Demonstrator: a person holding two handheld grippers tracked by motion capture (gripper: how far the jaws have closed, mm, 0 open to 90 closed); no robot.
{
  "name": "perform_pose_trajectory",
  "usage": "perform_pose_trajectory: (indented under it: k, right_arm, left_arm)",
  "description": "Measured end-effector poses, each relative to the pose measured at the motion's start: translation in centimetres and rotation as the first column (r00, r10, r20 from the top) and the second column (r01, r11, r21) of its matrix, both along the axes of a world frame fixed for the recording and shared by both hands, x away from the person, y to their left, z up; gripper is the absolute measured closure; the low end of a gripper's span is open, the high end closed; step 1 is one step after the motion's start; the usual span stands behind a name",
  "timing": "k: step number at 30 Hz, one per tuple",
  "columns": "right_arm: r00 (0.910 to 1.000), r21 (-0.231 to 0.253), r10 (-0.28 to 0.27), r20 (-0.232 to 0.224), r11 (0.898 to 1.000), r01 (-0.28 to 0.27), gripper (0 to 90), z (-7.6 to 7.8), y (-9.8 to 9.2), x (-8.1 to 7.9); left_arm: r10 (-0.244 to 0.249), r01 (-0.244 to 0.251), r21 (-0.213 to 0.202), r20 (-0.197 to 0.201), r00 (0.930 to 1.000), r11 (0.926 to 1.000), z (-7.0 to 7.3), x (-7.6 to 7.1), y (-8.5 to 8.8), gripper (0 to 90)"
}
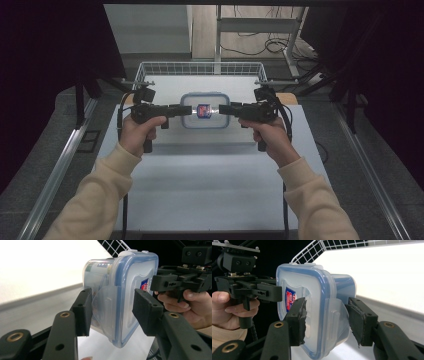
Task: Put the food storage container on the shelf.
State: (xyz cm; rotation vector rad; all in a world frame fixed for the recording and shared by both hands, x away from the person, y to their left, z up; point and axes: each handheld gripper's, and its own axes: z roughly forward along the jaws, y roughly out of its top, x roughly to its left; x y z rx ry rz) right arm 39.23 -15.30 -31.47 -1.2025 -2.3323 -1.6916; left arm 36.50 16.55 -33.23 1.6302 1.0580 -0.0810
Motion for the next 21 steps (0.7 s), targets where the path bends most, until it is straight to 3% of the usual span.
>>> perform_pose_trajectory:
  k: [12,16,21]
  right_arm:
    - [1.0,-0.021,0.003,-0.006,1.0,-0.004,50.1,2.7,0.9,4.0]
    - [0.9999,-0.013,-0.001,-0.011,1.0,0.001,50.1,2.9,1.0,5.6]
    - [0.9986,-0.005,0.001,-0.053,1.0,-0.001,50.1,2.2,1.0,7.9]
  left_arm:
    - [-0.007,0.006,-0.026,-0.023,0.9997,0.9997,2.1,4.4,1.0,50.6]
    - [-0.008,0.007,-0.019,-0.039,0.9992,0.9998,2.4,6.2,1.0,50.6]
    - [-0.016,0.015,-0.006,-0.079,0.9967,0.9999,1.8,8.3,1.2,50.6]
